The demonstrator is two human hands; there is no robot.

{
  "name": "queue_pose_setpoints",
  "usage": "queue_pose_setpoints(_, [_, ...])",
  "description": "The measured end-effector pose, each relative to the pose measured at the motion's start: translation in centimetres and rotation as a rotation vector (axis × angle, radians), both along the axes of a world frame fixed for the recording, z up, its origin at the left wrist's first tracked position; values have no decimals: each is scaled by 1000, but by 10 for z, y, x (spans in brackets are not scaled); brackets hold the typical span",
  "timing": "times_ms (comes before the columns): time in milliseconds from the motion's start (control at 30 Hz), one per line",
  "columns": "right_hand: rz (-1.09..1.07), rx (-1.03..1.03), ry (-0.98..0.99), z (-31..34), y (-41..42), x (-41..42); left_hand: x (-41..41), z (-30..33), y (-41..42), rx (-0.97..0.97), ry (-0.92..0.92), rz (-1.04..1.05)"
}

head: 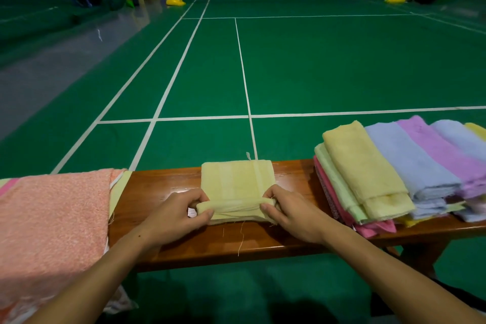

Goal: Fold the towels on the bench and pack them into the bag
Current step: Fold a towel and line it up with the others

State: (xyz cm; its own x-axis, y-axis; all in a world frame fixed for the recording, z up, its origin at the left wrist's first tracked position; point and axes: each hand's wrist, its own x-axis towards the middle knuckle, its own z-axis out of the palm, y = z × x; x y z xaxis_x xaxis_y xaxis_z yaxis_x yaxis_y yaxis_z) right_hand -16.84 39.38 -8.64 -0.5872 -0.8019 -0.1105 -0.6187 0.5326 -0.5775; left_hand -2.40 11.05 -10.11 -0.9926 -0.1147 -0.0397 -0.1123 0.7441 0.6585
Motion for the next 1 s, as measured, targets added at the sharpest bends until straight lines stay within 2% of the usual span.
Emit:
queue_pose_setpoints(200, [70, 65, -220, 14, 14, 10, 23, 11, 10, 161, -139, -25])
queue_pose_setpoints(400, [9, -31, -465, 14, 20, 17, 40, 21, 15, 389, -191, -16])
queue_pose_setpoints(567, [-146, -198, -929, 18, 17, 18, 35, 28, 29, 753, -147, 51])
queue_pose_setpoints(700, [-235, -355, -1131, 19, 9, 16, 26, 28, 32, 732, -125, 39])
queue_pose_setpoints(767, [-287, -387, -1206, 18, 8, 9, 20, 28, 33, 747, -79, 99])
queue_pose_setpoints(833, [-245, -424, -1281, 19, 9, 4, 15, 29, 34, 771, -24, 186])
queue_pose_setpoints(900, [-133, -467, -1274, 23, 8, 2, 11, 31, 36, 765, 14, 231])
queue_pose_setpoints(1000, [-86, -431, -1019, 23, 2, 0, 5, 29, 35, 707, 49, 254])
